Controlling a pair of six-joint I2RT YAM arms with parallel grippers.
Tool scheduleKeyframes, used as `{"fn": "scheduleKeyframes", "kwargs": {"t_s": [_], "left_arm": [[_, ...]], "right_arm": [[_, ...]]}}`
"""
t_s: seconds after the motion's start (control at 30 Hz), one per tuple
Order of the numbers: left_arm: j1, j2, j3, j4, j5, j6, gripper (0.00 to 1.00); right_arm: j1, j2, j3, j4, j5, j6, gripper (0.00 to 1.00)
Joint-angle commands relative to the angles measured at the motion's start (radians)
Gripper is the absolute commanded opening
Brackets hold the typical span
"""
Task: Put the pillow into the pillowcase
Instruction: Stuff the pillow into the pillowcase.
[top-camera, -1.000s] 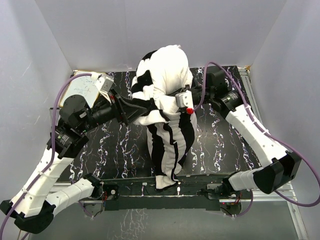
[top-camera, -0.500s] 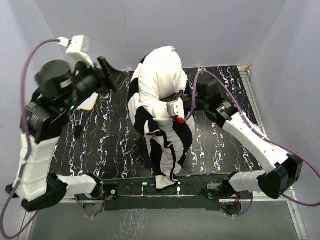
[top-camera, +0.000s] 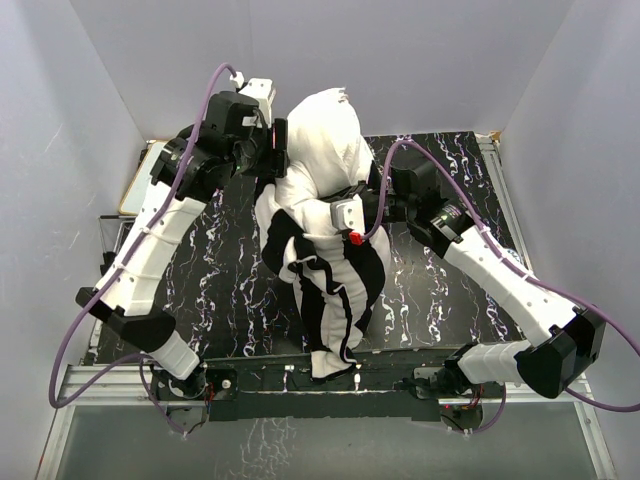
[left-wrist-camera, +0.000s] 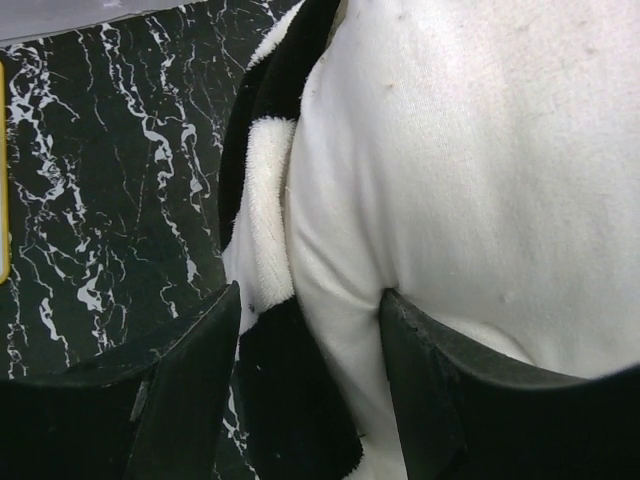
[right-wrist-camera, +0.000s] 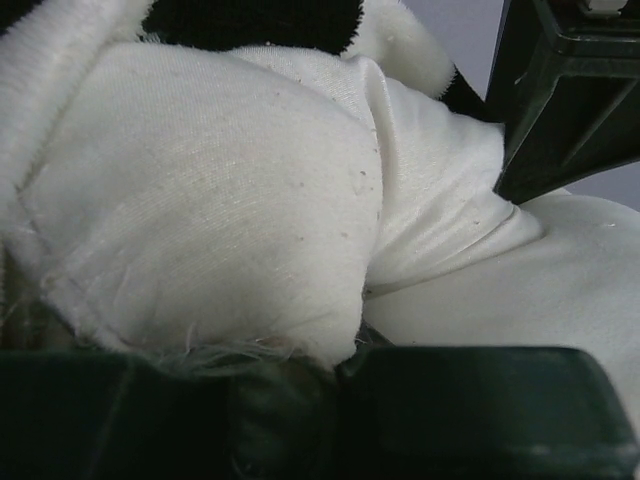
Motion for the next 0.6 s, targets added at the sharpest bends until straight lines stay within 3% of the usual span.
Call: {"fn": "scheduleKeyframes", "kwargs": {"t_s": [0.0, 0.2, 0.57], "left_arm": [[-0.001, -0.039, -0.015, -0.062, -0.112, 0.071, 0.53], [-0.002, -0.125, -0.061, -0.052, -0.121, 0.067, 0.49], [-0.002, -0.164, -0.107, -0.029, -0.062, 0.036, 0.5]], "right_arm": [[0.003, 0.08, -0.097, -0.369, 0.095, 0.078, 0.18], [0.003, 0.084, -0.095, -0.369, 0.101, 0.079, 0.18], [0.004, 0.079, -0.093, -0.377, 0.101, 0.079, 0.18]]}}
